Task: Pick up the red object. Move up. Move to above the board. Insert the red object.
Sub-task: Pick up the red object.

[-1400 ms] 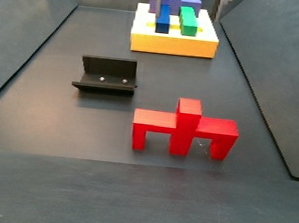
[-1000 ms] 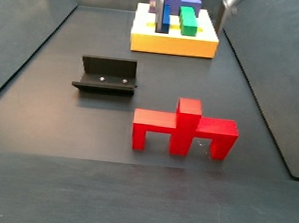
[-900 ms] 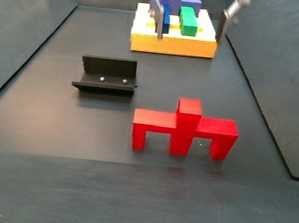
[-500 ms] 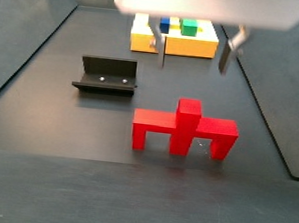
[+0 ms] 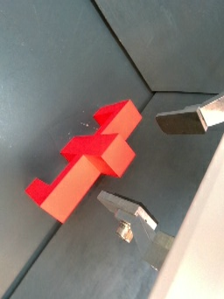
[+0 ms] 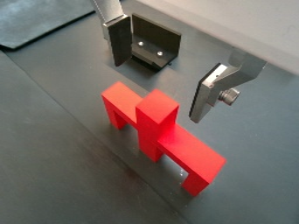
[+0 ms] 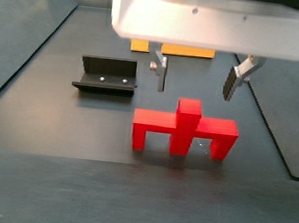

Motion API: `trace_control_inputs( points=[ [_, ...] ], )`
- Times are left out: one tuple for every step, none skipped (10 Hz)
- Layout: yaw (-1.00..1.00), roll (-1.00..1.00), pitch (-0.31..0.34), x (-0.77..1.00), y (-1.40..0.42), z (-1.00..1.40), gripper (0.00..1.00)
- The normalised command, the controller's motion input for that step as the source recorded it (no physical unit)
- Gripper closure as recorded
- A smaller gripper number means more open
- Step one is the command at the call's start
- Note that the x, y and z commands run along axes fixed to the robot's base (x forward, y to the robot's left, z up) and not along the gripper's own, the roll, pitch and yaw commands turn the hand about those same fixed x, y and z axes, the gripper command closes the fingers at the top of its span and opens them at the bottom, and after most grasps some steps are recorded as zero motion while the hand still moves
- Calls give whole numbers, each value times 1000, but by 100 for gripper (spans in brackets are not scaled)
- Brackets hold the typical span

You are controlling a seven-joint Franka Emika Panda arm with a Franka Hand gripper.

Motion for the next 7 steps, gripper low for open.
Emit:
trace_control_inputs(
  points=[
    [-31,-124,-149,-9,-46,-440,0],
    [-66,-64,-139,0,0,-469,0],
    [-63,-60,-107,0,66,-389,0],
    [-29,-60,-91,0,146,-357,0],
    [0,-56,-99,0,157,-337,0],
    [0,-86,-84,0,100,-223,0],
    [0,-73,-24,54,0,-66,0]
  ],
)
